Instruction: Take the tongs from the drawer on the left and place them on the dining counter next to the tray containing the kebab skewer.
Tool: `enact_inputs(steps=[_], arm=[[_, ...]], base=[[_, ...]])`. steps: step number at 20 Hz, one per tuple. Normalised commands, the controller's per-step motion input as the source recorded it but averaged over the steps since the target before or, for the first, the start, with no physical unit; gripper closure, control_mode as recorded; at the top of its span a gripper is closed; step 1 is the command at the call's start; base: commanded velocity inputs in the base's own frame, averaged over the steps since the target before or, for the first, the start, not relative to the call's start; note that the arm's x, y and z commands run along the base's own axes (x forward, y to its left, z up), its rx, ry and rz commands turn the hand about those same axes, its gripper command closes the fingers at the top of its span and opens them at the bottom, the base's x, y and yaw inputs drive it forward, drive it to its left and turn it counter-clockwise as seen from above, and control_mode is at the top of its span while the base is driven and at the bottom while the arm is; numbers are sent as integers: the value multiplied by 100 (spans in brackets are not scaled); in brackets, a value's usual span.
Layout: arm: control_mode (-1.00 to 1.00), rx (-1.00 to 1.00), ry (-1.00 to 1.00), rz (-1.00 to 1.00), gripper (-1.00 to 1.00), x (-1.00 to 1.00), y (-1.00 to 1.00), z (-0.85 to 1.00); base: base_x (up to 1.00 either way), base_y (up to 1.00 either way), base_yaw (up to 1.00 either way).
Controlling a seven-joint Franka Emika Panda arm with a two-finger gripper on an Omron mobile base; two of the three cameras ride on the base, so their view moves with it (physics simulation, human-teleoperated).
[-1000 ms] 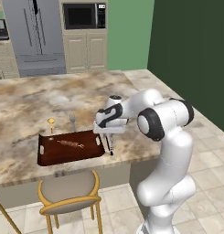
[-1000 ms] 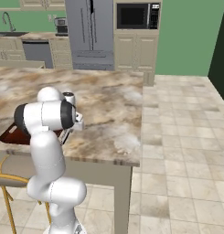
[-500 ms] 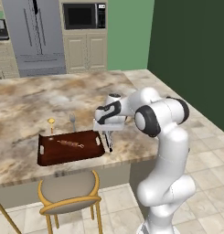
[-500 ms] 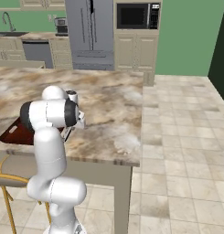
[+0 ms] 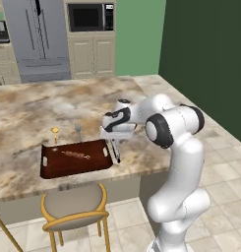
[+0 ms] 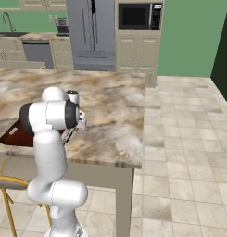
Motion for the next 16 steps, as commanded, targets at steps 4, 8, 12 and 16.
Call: enact_inputs(steps=[4, 8, 12, 16], arm=[[-100, 7, -18, 0, -100, -63, -1, 60], [-100, 9, -36, 0, -100, -100, -26, 100], [-100, 5, -41, 1, -100, -100, -75, 99], [-100, 0, -29, 16, -100, -100, -100, 31]], base=[[0, 0, 0], [0, 0, 0], [0, 0, 0], [0, 0, 0]])
